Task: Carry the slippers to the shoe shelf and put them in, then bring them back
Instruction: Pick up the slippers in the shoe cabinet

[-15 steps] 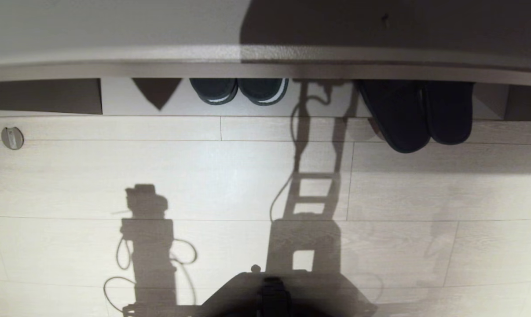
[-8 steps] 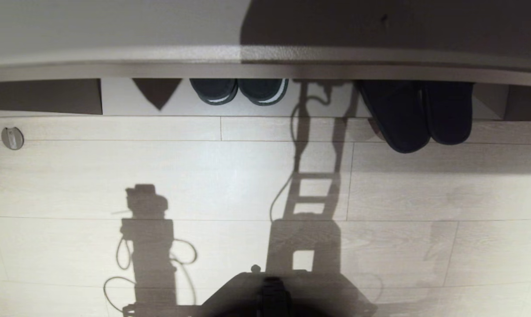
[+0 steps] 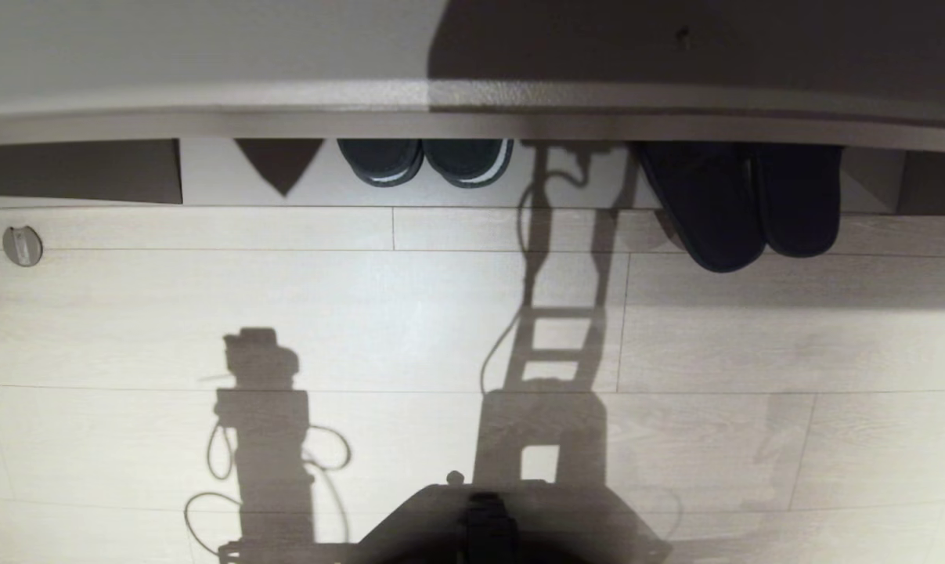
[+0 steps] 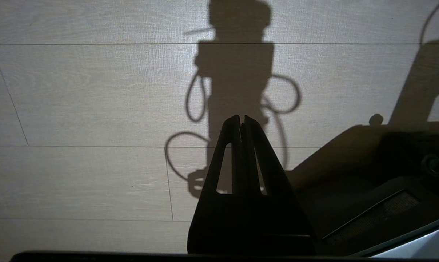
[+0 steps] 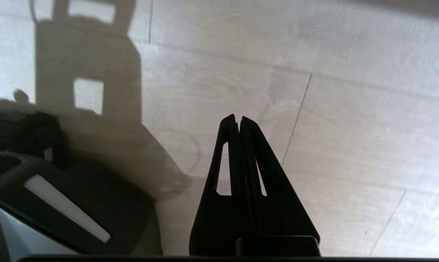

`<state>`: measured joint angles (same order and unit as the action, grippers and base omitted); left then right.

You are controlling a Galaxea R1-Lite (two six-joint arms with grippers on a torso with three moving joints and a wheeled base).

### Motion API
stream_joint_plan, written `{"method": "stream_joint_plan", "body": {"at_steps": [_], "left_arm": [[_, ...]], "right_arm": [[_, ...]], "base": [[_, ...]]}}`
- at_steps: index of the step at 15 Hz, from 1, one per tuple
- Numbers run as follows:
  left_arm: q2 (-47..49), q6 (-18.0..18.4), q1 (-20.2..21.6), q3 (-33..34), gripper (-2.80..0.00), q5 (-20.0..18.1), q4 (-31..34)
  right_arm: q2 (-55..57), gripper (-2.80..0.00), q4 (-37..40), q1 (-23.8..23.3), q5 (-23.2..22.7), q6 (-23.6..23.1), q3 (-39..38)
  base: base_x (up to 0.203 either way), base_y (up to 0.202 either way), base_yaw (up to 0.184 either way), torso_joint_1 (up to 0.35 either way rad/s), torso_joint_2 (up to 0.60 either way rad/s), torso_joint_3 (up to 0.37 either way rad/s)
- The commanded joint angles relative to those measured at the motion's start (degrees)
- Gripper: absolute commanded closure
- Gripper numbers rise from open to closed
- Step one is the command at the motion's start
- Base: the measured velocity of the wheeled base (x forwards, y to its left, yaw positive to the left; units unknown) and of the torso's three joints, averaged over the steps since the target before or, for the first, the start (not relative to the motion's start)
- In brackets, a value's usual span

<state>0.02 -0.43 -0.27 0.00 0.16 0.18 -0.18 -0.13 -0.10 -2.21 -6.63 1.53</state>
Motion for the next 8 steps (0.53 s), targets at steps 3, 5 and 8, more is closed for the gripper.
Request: {"method": "stream_joint_plan", "body": {"at_steps": [3,5,8], "left_arm": [[-0.1,0.1,0.0,0.1,0.00,0.0,-0.1],[-0.1,0.2,0.0,0.1,0.00,0.0,-0.1],[0.0,0.2,0.0,0.1,0.00,0.0,-0.1]], "right_arm": [[4.6,0.00,0.8,0.0,-3.3,0.7,8.7],[11.7,0.00,-1.8,0.3,-3.7,1.3,12.6],[33.2,0.00,-13.1,0.5,-4.2,1.3,16.3]], "base": [[0.000,0.000,0.000,0.000,0.00,0.000],[0.000,0.000,0.000,0.000,0.00,0.000],[0.000,0.000,0.000,0.000,0.00,0.000]]}}
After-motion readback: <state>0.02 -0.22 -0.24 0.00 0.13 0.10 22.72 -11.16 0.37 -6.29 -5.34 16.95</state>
